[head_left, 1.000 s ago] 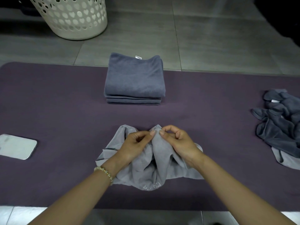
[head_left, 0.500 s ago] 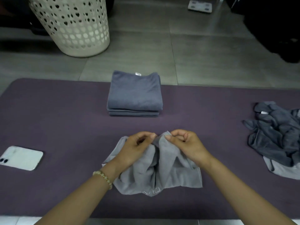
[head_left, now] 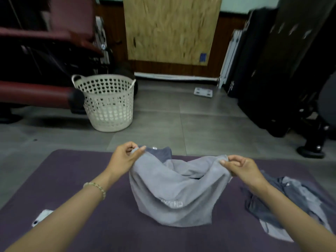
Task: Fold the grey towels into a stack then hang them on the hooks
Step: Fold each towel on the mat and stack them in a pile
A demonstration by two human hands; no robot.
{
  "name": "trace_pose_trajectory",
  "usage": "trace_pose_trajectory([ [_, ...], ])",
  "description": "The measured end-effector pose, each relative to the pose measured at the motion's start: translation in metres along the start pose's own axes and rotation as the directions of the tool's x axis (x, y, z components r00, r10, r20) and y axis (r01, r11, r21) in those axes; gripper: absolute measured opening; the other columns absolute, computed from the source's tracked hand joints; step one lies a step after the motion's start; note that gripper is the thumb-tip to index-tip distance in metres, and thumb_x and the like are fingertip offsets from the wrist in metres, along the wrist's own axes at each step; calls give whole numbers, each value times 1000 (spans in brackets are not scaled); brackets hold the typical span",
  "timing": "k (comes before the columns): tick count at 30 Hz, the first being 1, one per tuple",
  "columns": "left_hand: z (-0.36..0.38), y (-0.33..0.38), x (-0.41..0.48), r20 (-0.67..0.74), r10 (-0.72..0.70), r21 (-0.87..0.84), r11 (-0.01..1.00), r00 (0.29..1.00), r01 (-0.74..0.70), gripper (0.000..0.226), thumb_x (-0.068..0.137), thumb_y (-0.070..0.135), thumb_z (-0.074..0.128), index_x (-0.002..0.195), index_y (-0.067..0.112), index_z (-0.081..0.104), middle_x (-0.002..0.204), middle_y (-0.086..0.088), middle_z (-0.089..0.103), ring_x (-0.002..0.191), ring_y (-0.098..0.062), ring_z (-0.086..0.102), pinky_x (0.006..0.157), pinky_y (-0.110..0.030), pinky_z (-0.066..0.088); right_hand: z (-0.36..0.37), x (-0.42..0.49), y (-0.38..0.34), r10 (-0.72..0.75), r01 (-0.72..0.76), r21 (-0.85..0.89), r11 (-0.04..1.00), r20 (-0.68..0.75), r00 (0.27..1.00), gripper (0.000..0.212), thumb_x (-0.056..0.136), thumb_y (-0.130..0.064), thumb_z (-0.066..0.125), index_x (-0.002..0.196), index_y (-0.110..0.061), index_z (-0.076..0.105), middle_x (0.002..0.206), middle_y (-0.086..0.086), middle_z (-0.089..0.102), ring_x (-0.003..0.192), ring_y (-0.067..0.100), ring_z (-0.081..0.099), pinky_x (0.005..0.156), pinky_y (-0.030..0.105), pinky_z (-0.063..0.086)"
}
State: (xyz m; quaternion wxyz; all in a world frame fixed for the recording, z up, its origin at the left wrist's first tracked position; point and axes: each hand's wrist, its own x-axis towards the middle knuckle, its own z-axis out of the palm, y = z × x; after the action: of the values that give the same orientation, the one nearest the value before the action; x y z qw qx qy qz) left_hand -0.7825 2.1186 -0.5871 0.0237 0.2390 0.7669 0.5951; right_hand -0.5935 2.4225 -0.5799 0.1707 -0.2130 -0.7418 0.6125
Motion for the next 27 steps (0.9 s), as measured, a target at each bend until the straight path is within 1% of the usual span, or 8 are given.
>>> trace_pose_trajectory([
  [3, -23, 35, 0, -182, 20, -110, 993, 983, -41, 30, 92, 14, 57, 70, -5, 50, 61, -4, 43, 49, 3, 36, 46, -12, 30, -34, -14, -31, -61, 64, 16, 998, -142, 988, 3, 87, -6, 64, 86, -5, 67, 63, -4, 70, 58, 4, 60, 53, 14, 50],
  [6, -46, 72, -12, -348, 74, -115, 986, 934, -121, 28, 95, 15, 53, 73, -2, 49, 63, -5, 37, 47, 3, 32, 46, -14, 27, -65, -33, -59, -109, 139, 76, 987, -311, 944, 6, 89, -11, 63, 90, -6, 65, 63, -9, 70, 57, 0, 60, 52, 12, 50],
  [11, -63, 113, -24, -433, 125, -20, 989, 893, -148, 33, 98, 26, 49, 76, 2, 46, 64, -5, 35, 57, -9, 31, 50, -16, 30, -70, -59, -104, -187, 209, 51, 977, -282, 941, 9, 87, -19, 66, 82, -11, 66, 62, -9, 70, 62, 3, 60, 54, 12, 50],
  [14, -75, 127, -31, -393, 164, 78, 986, 905, -145, 35, 98, 29, 48, 71, 6, 43, 64, -3, 39, 60, -14, 34, 53, -17, 32, -76, -73, -122, -209, 230, 45, 972, -277, 938, 58, 56, -62, 76, 84, -12, 69, 67, -9, 71, 62, 0, 60, 58, 12, 51],
  [15, -80, 131, -33, -374, 175, 100, 984, 911, -147, 35, 98, 29, 48, 70, 9, 43, 65, -2, 40, 61, -14, 35, 55, -19, 31, -79, -76, -126, -228, 249, 34, 968, -291, 929, 63, 52, -68, 75, 84, -13, 70, 69, -9, 71, 64, 0, 60, 59, 12, 51],
  [19, -96, 145, -43, -195, 207, 189, 967, 959, -170, 31, 95, 28, 53, 72, 7, 48, 67, -2, 46, 63, -15, 40, 57, -19, 34, -86, -81, -133, -212, 227, 19, 974, -296, 931, 16, 89, -32, 62, 82, -19, 68, 68, -16, 67, 75, 8, 55, 62, 8, 46],
  [23, -109, 154, -53, 22, 133, 173, 976, 991, -135, 30, 82, 29, 68, 70, 5, 56, 67, -2, 58, 60, -11, 52, 53, -10, 41, -86, -85, -134, -205, 203, -37, 979, -273, 940, 24, 91, -37, 55, 78, -19, 64, 67, -8, 59, 66, 8, 49, 57, 12, 43],
  [27, -119, 148, -55, 112, -6, 106, 994, 994, -6, 49, 78, 40, 70, 84, -8, 66, 80, -13, 71, 70, -24, 66, 63, -29, 51, -80, -86, -129, -104, 91, -71, 993, -217, 971, 29, 98, -39, 46, 90, -16, 63, 78, 3, 61, 71, 14, 51, 65, 27, 38],
])
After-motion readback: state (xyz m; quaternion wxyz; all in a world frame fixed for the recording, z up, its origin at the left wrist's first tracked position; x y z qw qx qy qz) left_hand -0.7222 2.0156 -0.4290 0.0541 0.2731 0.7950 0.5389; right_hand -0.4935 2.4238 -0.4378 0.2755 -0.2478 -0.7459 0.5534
